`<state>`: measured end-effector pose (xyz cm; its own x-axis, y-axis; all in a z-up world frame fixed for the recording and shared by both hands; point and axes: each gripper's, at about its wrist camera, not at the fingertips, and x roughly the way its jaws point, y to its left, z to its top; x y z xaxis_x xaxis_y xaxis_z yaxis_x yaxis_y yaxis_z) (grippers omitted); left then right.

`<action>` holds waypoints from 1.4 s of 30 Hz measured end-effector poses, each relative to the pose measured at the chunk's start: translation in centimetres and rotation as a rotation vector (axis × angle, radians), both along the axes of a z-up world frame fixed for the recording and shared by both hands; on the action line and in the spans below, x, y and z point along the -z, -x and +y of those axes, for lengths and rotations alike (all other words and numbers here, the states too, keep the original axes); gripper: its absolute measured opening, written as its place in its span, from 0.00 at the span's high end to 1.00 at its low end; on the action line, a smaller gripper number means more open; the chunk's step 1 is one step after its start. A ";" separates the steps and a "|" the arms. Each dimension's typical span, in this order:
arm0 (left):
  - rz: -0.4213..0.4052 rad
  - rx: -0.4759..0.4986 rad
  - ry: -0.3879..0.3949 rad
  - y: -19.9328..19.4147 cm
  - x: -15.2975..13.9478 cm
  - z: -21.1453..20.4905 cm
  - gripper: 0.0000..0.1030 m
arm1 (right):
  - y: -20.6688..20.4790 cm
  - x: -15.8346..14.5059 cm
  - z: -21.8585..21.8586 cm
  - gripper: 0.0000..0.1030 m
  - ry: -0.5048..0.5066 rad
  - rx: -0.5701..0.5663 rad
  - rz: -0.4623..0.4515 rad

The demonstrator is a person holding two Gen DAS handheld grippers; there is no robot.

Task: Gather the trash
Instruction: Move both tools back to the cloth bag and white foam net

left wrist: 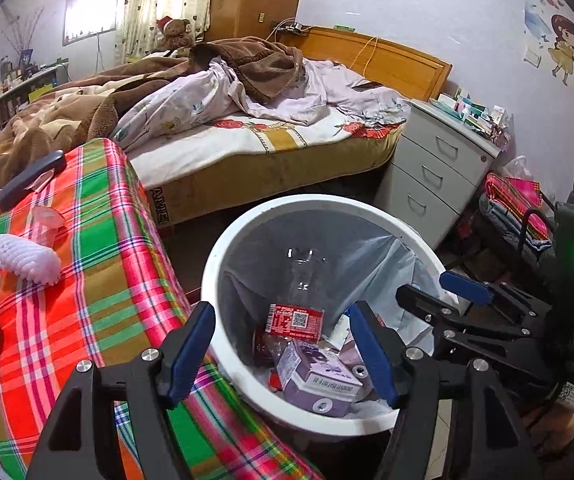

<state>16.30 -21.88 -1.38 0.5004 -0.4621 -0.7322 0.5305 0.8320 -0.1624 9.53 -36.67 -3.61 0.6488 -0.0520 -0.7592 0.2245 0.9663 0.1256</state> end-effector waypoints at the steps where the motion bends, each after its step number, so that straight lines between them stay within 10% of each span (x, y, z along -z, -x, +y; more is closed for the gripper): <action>1: -0.003 -0.005 0.000 0.1 -0.1 0.3 0.33 | 0.1 -0.2 0.1 0.34 0.000 0.001 -0.005; 42: -0.095 -0.338 0.027 -0.4 -3.5 19.9 0.33 | -4.2 -4.3 12.6 0.34 0.005 -0.263 -0.143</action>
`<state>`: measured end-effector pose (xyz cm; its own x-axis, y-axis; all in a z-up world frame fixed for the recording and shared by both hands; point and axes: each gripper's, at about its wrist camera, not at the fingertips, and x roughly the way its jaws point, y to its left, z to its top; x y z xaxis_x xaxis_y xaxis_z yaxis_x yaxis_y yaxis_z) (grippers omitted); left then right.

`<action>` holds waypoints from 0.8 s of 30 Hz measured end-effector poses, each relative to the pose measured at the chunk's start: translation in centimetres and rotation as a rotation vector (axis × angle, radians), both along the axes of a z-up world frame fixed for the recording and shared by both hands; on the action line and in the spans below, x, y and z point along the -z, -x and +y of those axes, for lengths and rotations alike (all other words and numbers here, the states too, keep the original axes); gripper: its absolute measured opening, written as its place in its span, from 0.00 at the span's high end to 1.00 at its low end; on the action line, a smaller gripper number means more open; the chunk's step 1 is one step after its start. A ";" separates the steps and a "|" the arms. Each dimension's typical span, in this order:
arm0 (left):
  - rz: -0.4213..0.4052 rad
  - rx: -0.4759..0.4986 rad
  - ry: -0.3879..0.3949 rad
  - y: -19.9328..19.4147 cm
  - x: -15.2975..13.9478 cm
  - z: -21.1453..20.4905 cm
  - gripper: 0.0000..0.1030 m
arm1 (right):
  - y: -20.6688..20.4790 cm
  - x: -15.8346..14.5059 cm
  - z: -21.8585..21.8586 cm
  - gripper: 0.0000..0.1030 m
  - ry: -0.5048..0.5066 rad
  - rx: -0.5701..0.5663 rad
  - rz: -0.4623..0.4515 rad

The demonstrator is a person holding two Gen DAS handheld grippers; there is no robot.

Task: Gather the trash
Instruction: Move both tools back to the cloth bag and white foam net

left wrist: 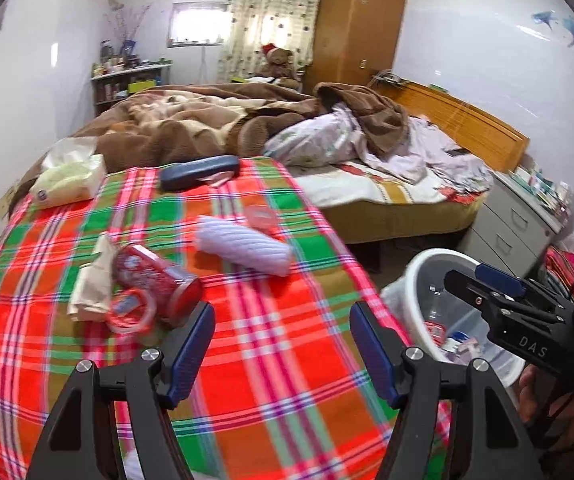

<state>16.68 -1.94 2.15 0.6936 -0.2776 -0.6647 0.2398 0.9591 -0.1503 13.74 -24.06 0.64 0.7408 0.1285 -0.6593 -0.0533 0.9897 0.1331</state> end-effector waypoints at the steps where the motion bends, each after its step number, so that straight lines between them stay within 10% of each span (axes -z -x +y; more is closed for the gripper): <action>1: 0.001 -0.013 0.000 -0.2 0.1 0.8 0.33 | -0.3 0.1 0.5 0.34 0.004 -0.014 0.002; 24: 0.071 -0.275 -0.006 -4.8 2.7 14.8 0.33 | -7.8 1.7 9.1 0.34 0.101 -0.241 0.058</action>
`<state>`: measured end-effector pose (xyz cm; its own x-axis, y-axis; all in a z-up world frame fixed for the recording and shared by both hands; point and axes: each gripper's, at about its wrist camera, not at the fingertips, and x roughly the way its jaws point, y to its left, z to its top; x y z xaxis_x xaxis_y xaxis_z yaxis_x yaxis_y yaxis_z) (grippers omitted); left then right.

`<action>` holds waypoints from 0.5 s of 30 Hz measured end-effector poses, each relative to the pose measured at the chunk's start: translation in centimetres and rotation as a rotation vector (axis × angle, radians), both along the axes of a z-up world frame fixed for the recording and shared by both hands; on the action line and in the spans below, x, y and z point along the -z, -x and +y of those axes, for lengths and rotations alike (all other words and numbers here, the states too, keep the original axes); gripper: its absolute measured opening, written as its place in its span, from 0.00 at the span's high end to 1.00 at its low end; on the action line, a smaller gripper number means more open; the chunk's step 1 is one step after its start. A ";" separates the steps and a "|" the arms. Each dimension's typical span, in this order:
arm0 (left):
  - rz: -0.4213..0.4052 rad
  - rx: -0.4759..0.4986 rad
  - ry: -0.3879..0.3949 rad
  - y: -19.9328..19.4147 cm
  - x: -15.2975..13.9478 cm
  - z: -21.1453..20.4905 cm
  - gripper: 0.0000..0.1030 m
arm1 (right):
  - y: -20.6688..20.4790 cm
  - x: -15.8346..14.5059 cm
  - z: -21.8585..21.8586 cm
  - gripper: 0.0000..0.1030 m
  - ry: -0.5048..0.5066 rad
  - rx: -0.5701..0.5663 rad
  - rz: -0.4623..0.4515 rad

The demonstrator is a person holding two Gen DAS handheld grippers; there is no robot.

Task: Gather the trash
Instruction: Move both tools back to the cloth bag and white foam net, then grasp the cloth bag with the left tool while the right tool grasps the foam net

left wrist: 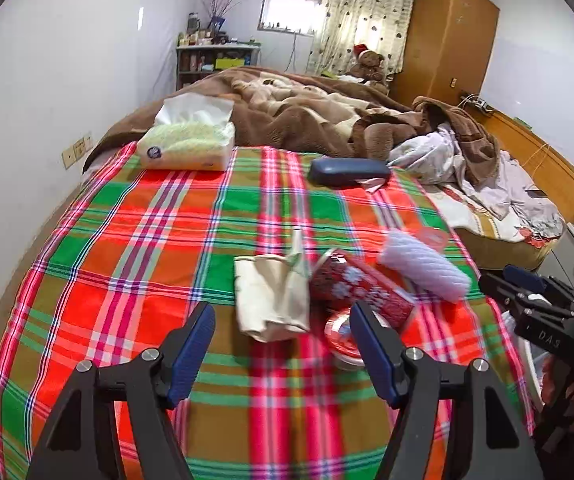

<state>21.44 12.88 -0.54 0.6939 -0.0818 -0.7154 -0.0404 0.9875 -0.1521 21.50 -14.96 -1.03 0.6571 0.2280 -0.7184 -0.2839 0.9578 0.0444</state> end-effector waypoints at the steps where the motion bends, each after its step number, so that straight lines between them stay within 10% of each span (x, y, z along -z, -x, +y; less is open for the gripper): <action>1: 0.005 -0.005 -0.003 -0.2 0.2 0.3 0.33 | -0.3 0.1 0.2 0.34 -0.002 -0.008 0.004; 15: 0.107 0.032 0.033 -4.8 3.7 1.2 0.33 | -3.7 2.3 2.5 0.34 0.038 -0.085 0.084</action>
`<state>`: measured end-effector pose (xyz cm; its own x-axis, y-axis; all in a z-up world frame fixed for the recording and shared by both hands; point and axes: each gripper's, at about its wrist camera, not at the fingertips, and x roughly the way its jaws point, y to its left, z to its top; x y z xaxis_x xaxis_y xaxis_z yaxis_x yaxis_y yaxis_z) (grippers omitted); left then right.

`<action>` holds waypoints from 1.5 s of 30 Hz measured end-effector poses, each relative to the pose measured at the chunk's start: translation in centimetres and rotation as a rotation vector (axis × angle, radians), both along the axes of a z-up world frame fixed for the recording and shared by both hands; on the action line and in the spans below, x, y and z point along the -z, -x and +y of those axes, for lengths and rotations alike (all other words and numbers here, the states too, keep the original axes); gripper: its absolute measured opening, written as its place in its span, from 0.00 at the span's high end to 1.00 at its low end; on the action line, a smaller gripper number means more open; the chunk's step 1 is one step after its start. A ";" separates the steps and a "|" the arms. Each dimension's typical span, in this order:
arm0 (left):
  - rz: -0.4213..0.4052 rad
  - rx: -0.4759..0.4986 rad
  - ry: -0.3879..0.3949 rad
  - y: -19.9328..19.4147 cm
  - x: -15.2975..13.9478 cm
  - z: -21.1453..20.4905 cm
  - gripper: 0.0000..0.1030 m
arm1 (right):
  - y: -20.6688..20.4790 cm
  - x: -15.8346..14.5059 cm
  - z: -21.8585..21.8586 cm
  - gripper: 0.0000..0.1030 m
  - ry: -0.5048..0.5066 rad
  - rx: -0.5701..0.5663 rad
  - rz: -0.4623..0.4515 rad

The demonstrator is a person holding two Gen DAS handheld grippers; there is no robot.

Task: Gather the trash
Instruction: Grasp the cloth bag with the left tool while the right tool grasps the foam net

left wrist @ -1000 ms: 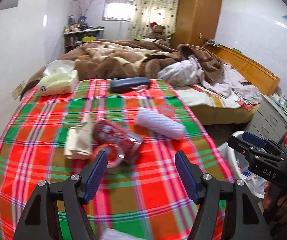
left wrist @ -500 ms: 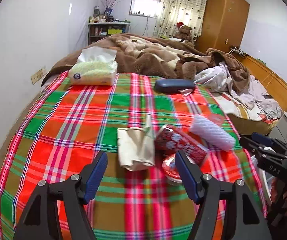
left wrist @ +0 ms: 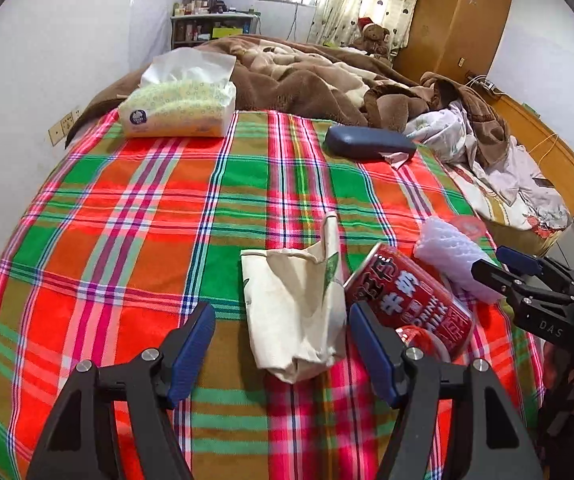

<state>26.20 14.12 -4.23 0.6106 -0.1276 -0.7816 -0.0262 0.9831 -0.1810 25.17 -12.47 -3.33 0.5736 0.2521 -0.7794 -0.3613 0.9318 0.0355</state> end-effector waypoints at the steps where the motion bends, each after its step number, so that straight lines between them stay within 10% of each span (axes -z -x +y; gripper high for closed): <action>1: 0.006 -0.001 0.007 -0.2 0.2 0.1 0.33 | -0.1 0.2 0.2 0.34 0.000 -0.007 0.008; 18: 0.053 0.009 0.045 -2.7 2.0 0.9 0.33 | -2.1 1.6 1.2 0.34 -0.049 -0.094 0.106; 29: 0.046 0.008 0.018 -3.0 2.1 0.5 0.48 | -2.2 1.8 1.6 0.66 -0.069 -0.101 0.114; 45: -0.013 -0.007 -0.017 0.0 -0.1 -0.3 0.52 | -0.1 0.4 0.7 0.74 -0.115 -0.060 0.076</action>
